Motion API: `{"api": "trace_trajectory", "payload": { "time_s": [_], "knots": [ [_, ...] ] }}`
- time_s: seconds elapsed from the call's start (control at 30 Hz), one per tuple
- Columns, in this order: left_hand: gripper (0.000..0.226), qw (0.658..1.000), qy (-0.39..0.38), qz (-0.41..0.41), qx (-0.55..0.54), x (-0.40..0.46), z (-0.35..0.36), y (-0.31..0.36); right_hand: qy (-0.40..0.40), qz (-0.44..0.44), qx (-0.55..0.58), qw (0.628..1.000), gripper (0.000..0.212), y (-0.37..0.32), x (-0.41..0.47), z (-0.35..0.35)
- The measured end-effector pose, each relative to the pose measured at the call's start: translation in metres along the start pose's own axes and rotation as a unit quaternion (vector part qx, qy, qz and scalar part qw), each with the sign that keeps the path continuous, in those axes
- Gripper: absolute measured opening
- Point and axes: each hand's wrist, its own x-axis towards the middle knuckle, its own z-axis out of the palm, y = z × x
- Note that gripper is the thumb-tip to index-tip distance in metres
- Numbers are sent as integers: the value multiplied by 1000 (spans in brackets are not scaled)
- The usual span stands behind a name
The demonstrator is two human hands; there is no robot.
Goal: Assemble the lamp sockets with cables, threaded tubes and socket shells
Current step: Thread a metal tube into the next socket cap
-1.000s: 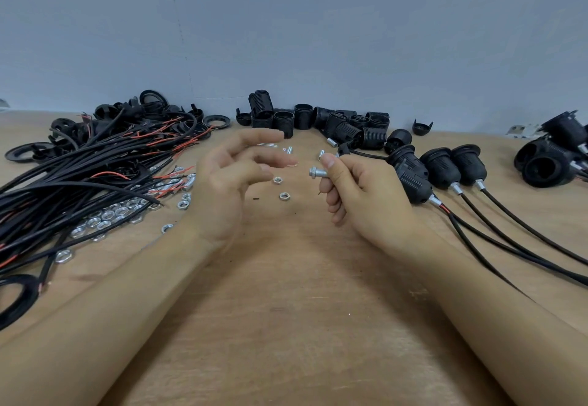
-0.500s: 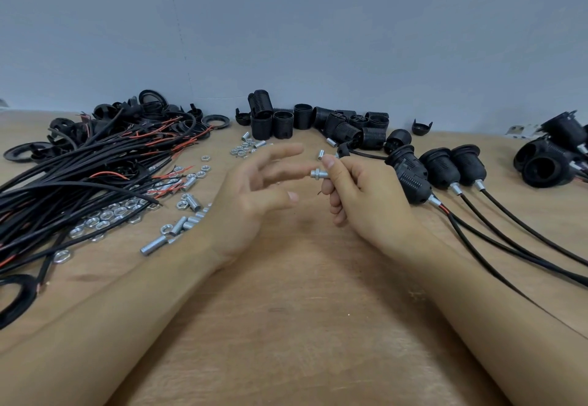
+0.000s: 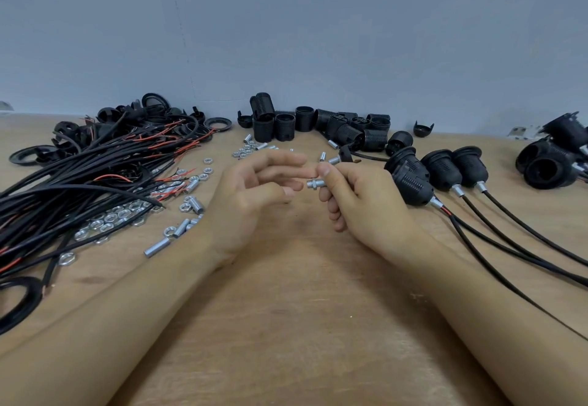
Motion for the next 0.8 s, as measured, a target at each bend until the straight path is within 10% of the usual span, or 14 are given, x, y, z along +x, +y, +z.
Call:
{"api": "trace_trajectory", "payload": {
  "time_s": [0.4, 0.57, 0.8],
  "knots": [
    [25, 990, 51, -10, 134, 3, -5, 0, -19, 9, -19, 1000, 33, 9, 3, 1],
    [32, 823, 91, 15, 561, 11, -42, -1, -25, 6, -55, 998, 27, 14, 5, 1],
    [68, 714, 191, -160, 654, 19, -89, -13, -28, 7, -59, 998, 21, 15, 4, 2]
  ]
}}
